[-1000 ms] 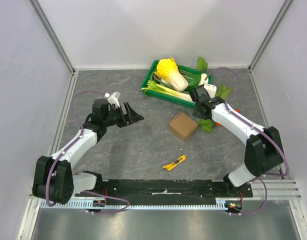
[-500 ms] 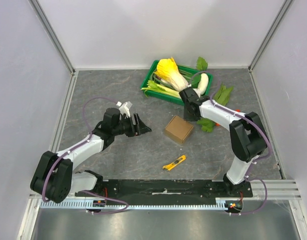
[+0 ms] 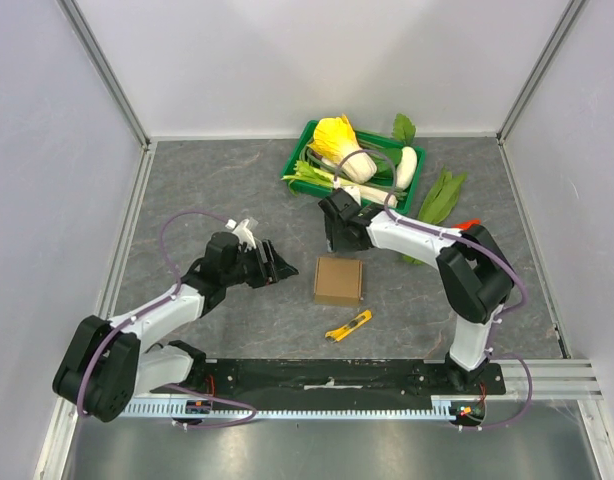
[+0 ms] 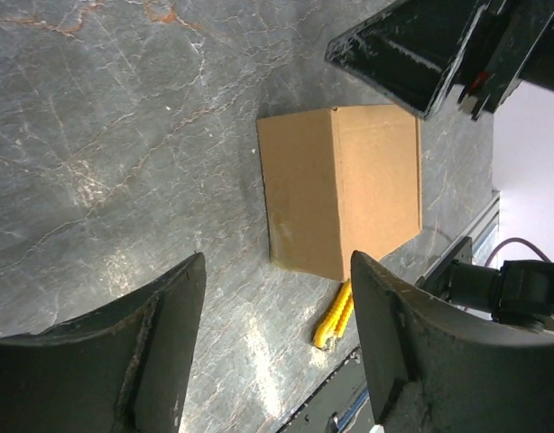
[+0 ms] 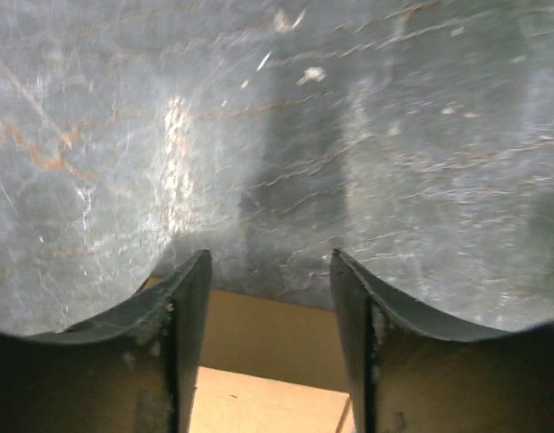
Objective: Unpack the express box
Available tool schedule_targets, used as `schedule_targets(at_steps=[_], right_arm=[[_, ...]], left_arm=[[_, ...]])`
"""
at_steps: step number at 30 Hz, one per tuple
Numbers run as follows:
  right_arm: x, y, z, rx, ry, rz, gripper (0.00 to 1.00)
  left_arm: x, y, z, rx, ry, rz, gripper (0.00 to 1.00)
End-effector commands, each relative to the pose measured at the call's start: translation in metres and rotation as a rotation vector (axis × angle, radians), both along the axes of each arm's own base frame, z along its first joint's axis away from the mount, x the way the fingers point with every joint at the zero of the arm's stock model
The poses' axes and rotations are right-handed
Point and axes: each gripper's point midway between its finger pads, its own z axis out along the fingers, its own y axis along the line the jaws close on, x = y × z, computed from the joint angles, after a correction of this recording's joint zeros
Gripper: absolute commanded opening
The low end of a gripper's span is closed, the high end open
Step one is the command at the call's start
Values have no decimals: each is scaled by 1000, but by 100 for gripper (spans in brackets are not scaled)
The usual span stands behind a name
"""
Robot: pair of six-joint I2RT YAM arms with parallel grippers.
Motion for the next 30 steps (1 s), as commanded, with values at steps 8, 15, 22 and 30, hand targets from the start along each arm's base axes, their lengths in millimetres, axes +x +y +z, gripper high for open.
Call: schedule_targets(at_steps=[8,15,22,30], right_arm=[[-30,-53,73,51,-137,-131,77],[-88,-48,61,240,-10,-71,80],[-112,-27,37,400,81,-38,72],[-113,19,42,552,129,65,71]], left_arm=[[-11,-25,18,-60,-16,-100,78],[-9,-36,24,-72,-8,-104,78],[-4,-41,15,-52,7,-113,72],[9,-2,25,111,-40,77,77]])
